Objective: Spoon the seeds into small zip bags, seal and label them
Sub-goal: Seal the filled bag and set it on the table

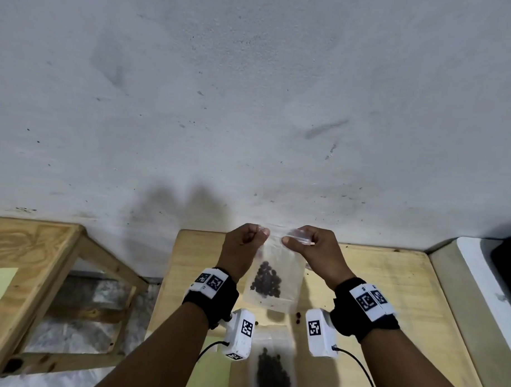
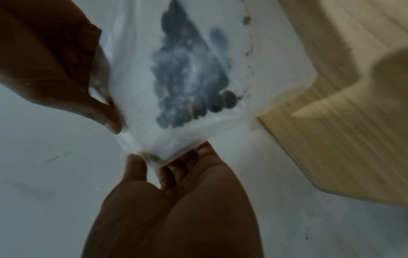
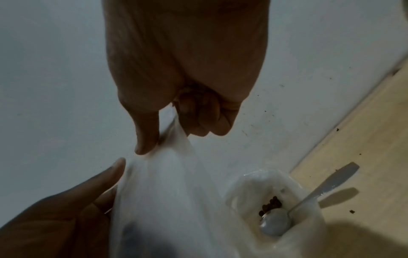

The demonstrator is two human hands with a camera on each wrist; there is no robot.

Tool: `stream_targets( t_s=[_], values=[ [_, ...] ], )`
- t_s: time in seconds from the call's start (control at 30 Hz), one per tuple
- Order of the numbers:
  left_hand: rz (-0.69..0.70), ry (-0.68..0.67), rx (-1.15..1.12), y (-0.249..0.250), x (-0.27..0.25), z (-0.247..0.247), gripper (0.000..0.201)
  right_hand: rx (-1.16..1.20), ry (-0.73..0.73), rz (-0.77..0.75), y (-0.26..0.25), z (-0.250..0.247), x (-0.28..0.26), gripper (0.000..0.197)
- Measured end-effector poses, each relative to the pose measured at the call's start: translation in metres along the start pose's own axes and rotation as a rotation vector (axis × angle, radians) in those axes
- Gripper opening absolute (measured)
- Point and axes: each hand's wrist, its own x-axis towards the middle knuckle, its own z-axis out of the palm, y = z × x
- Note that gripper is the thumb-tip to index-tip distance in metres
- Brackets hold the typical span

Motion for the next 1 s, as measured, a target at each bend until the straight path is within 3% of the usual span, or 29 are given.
stream_targets(
  t_s=[0.13, 0.27, 0.37, 0.6, 0.77, 0.9, 1.0],
  values=[
    [-0.014, -0.070, 0.057, 0.004, -0.006, 0.001, 0.048, 0.081, -0.049, 0.037, -0.002, 0.002, -0.001, 0.025],
    [-0.030, -0.059, -0.022, 0.005, -0.006, 0.001, 0.021, 0.022, -0.092, 0.080, -0.008, 0.002, 0.002, 0.025],
    [-0.059, -0.055, -0.066, 0.006, -0.005, 0.001, 0.031, -0.001, -0.101, 0.095, -0.011, 0.002, 0.003, 0.025],
    [-0.116, -0.074, -0.120, 0.011, -0.007, -0.009, 0.022, 0.171, -0.008, 0.228, -0.009, -0.008, -0.003, 0.038],
    [-0.110, -0.091, -0.058, 0.008, -0.010, -0.005, 0.034, 0.271, 0.070, 0.244, -0.008, -0.004, -0.005, 0.044],
    [-0.106, -0.091, -0.063, 0.009, -0.010, -0.005, 0.033, 0.274, 0.066, 0.260, -0.007, -0.005, -0.009, 0.040],
    [-0.134, -0.048, -0.123, 0.008, -0.011, -0.007, 0.028, 0.231, 0.087, 0.237, -0.006, -0.002, -0.018, 0.021]
  ],
)
